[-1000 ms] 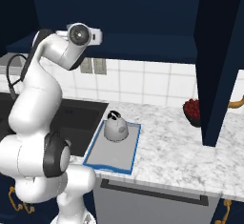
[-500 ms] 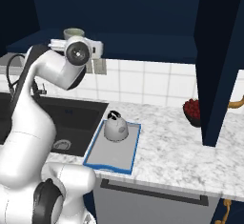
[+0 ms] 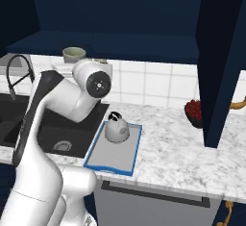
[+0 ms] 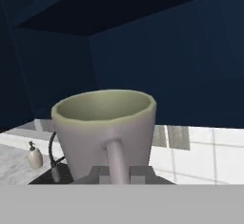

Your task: Pick the kettle from the counter and place it on the tray. Then pick the mug from the cabinet and place it on the tray. Then close the cabinet doors.

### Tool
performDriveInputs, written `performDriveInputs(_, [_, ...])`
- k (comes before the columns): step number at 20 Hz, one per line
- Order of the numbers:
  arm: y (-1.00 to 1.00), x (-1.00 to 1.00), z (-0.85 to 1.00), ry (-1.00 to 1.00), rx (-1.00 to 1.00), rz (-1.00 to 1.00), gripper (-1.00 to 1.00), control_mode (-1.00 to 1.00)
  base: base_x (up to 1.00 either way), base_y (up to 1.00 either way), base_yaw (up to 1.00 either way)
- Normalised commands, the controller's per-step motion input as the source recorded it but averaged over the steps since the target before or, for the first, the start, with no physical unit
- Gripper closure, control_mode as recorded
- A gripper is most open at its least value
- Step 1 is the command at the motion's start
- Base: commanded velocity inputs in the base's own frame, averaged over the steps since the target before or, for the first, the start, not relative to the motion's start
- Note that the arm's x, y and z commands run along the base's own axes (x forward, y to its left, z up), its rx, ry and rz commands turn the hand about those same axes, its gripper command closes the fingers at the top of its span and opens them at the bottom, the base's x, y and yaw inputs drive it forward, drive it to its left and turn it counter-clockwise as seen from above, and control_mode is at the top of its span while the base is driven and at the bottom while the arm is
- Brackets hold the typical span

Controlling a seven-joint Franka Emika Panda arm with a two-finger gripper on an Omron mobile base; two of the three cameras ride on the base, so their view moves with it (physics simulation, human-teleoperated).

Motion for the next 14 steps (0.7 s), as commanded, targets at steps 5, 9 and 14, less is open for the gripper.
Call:
performDriveInputs(5, [-0.35,-0.66,-0.86,0.0,-0.12,0.19,1.0,-1.0,0.0,0.0,0.0])
performDriveInputs(9, [-0.17,-0.37,-0.86,0.0,-0.23,0.15,1.0,-1.0,0.0,0.0,0.0])
performDriveInputs(14, [-0.23,-0.07,-0.72,-0.02,-0.19,0.17,1.0,-1.0,0.0,0.0,0.0])
